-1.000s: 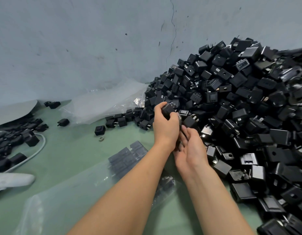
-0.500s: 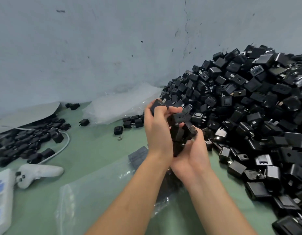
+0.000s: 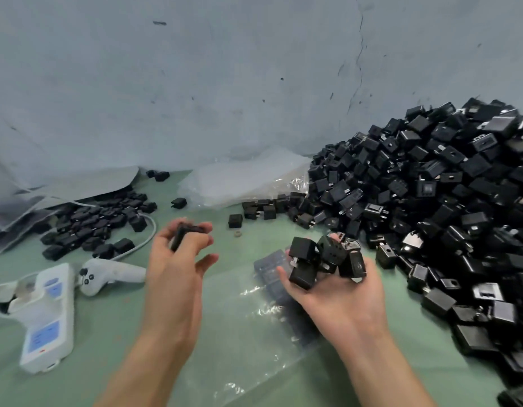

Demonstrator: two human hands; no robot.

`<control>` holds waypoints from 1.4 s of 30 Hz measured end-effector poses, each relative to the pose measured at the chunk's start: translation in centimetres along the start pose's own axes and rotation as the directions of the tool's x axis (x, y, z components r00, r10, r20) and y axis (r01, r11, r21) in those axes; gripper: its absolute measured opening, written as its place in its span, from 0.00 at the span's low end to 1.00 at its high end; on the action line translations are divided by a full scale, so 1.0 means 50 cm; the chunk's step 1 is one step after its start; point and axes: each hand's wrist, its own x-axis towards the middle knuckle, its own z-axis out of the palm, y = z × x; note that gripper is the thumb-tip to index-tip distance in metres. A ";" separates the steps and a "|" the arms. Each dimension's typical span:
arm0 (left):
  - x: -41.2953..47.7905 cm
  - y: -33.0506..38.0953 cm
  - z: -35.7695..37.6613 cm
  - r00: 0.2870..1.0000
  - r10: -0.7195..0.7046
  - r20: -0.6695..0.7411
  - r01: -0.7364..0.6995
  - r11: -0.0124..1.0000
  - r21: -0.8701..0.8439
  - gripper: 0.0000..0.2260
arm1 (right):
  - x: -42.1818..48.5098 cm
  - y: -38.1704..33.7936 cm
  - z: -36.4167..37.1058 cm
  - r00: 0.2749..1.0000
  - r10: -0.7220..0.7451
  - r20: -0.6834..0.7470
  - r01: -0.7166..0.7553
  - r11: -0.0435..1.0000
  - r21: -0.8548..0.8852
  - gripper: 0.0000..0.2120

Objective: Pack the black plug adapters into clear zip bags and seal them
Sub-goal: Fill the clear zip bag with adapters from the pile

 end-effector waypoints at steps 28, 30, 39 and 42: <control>0.043 -0.048 -0.311 0.923 -0.139 -0.358 0.244 0.932 0.268 0.03 | 0.009 -0.094 0.004 0.935 -0.204 -0.292 0.228 0.972 0.052 0.28; 0.048 -0.051 -0.309 0.925 -0.139 -0.354 0.243 0.932 0.270 0.04 | 0.014 -0.107 0.006 0.922 -0.226 -0.313 0.253 0.966 0.048 0.25; 0.067 -0.053 -0.333 0.922 -0.170 -0.347 0.299 0.882 0.364 0.02 | 0.012 -0.103 0.026 0.953 -0.202 -0.228 0.183 0.978 -0.100 0.09; 0.058 -0.058 -0.355 0.949 -0.133 -0.287 0.281 0.768 0.575 0.06 | 0.009 -0.094 0.031 0.954 -0.191 -0.232 0.169 0.979 -0.113 0.11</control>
